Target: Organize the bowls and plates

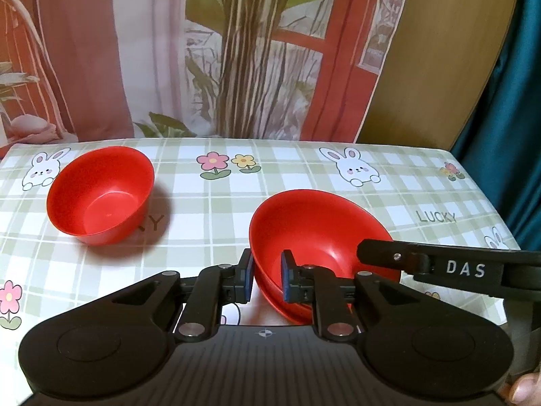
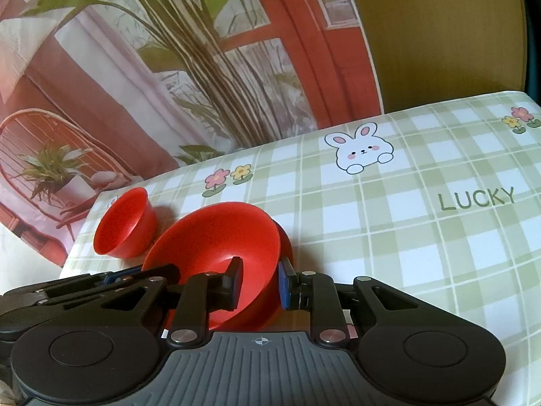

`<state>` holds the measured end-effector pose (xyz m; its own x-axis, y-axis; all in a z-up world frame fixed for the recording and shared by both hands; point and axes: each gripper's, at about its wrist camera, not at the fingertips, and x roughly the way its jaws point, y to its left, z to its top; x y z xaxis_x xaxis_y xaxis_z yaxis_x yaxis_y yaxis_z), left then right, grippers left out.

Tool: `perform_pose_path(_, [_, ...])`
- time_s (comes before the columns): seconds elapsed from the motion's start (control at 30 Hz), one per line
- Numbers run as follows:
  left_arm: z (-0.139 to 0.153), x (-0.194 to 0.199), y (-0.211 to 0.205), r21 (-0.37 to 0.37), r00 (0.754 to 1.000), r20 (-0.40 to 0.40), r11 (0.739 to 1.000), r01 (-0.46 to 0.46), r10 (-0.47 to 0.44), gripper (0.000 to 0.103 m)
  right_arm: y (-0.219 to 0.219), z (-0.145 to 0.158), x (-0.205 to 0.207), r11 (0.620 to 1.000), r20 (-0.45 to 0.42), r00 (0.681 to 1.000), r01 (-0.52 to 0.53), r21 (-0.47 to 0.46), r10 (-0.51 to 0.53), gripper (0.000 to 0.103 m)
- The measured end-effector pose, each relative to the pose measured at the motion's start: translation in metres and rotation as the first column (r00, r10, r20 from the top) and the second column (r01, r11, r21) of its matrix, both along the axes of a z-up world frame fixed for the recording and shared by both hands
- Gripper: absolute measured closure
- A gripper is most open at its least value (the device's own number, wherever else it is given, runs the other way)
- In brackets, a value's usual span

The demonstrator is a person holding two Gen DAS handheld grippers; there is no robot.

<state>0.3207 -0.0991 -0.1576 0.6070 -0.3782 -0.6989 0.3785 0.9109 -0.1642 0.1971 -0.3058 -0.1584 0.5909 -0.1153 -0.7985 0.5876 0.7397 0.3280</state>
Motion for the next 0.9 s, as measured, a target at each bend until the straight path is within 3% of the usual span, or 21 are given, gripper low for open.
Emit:
perform_pose_path(0.13, [0.001,0.001,0.003,0.009,1.000,0.005,1.000,-0.026,0.026,0.057,0.000,0.003,-0.001,1.000,0.002,1.000,0.003,-0.016,-0.003,0.081])
perform_pose_path(0.23, [0.002,0.001,0.007,0.004,0.999,0.001,0.999,-0.039,0.039,0.057,0.000,0.007,-0.003,1.000,0.001,1.000,0.009,-0.026,-0.009,0.076])
perform_pose_path(0.53, [0.016,-0.007,0.021,0.006,0.998,0.028,0.999,-0.054,0.054,0.055,0.008,0.024,-0.010,0.997,0.020,1.000,0.011,-0.073,-0.010,0.075])
perform_pose_path(0.9, [0.039,-0.014,0.069,-0.015,0.992,0.071,0.995,-0.100,0.100,0.054,0.030,0.050,-0.010,0.994,0.056,0.998,-0.021,-0.105,0.027,0.075])
